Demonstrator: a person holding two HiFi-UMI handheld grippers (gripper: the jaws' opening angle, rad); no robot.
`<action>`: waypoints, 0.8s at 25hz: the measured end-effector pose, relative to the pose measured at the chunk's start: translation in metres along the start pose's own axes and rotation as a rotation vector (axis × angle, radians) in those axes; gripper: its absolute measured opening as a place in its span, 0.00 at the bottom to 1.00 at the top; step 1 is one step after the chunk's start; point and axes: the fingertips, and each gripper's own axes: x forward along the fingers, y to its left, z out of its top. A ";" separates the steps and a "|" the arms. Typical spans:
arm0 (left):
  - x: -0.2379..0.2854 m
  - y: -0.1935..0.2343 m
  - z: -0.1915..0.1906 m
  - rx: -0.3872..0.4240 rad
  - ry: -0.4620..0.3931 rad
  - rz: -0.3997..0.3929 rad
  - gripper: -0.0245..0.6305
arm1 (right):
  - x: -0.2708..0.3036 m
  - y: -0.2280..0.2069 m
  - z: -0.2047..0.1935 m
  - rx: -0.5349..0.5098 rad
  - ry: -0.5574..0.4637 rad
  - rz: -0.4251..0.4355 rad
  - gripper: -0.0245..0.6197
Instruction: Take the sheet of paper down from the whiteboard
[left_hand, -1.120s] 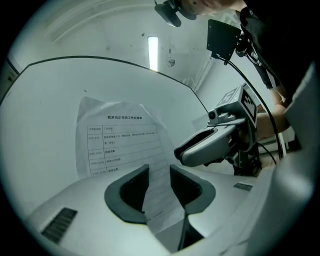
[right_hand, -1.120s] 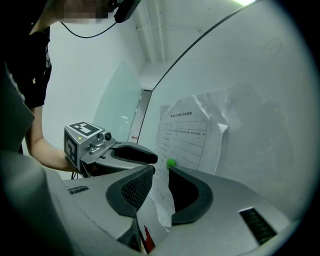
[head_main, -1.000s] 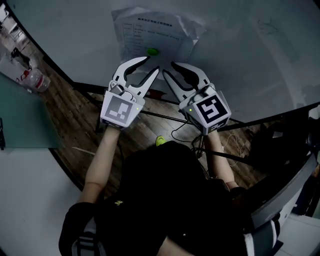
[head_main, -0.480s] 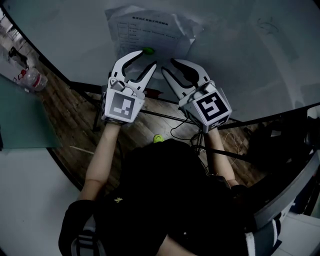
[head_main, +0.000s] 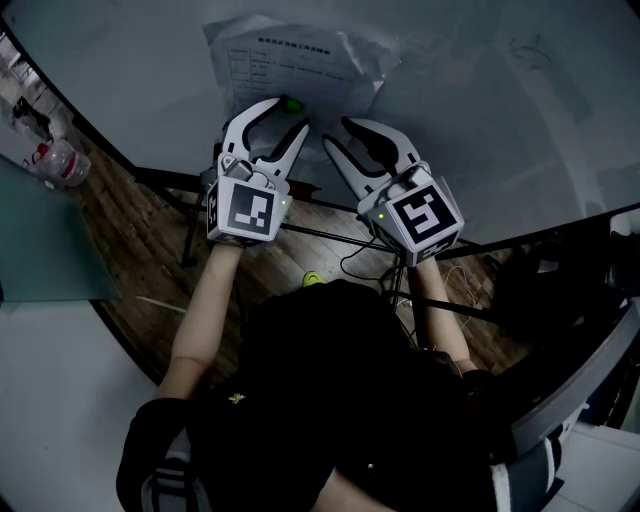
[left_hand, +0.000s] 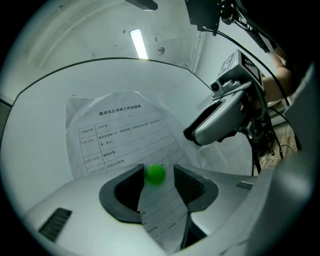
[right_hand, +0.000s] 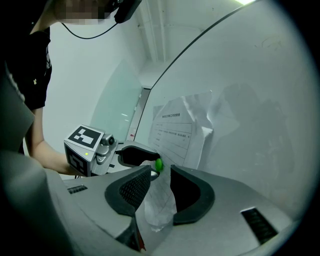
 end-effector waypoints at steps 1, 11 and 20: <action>0.000 0.000 0.000 0.002 0.000 0.003 0.32 | 0.000 -0.001 0.000 -0.001 0.001 -0.002 0.19; 0.002 0.004 0.000 0.053 0.021 0.076 0.29 | -0.009 -0.011 -0.004 0.007 0.010 -0.031 0.19; 0.003 0.007 0.000 0.046 0.044 0.121 0.26 | -0.014 -0.016 -0.008 0.027 0.015 -0.051 0.19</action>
